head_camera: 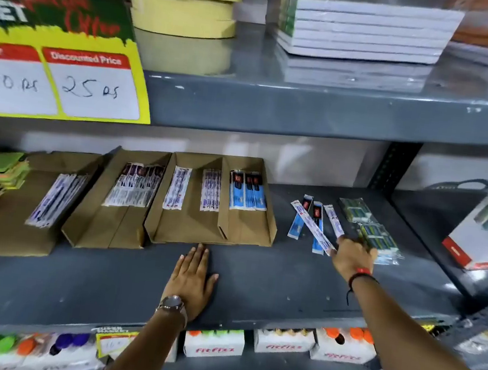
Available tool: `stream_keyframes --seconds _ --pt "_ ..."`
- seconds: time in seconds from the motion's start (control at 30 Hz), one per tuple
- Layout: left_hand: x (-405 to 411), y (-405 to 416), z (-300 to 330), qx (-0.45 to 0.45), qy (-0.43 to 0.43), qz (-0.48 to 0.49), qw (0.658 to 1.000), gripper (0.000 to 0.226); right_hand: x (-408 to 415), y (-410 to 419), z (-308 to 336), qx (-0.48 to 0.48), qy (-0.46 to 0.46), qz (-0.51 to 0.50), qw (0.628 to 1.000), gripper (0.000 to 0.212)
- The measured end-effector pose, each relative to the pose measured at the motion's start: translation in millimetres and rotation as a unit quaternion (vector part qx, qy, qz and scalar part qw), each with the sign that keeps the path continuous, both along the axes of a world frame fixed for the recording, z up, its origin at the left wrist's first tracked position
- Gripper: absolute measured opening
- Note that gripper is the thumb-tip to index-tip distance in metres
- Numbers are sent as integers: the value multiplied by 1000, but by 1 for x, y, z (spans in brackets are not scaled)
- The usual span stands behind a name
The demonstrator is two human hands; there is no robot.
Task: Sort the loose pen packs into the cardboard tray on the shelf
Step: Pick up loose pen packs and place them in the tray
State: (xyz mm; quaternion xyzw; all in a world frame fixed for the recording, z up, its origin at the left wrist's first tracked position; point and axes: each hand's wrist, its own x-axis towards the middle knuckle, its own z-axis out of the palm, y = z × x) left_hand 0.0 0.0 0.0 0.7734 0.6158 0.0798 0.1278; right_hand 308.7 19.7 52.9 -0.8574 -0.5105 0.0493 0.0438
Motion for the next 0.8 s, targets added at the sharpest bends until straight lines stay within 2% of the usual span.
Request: stream_keyframes --seconds 0.23,0.4,0.53,0.6,0.7,0.8 --pt "0 3 -2 -1 -19 0 1000 59 -2 2 -14 36 38 -39 998 20" --pt "-2 2 -3 10 -34 3 999 60 -7 2 -8 138 92 -90 982 26" --pt "-3 1 2 29 -132 0 991 69 0 4 19 221 134 -28 966 16" --pt "-2 2 13 43 -239 39 969 71 5 6 34 222 160 36 961 14" --pt "2 14 44 54 -437 118 890 67 2 9 57 207 175 157 950 10" --pt "5 31 78 -19 -563 115 818 63 -16 13 76 176 233 246 924 14"
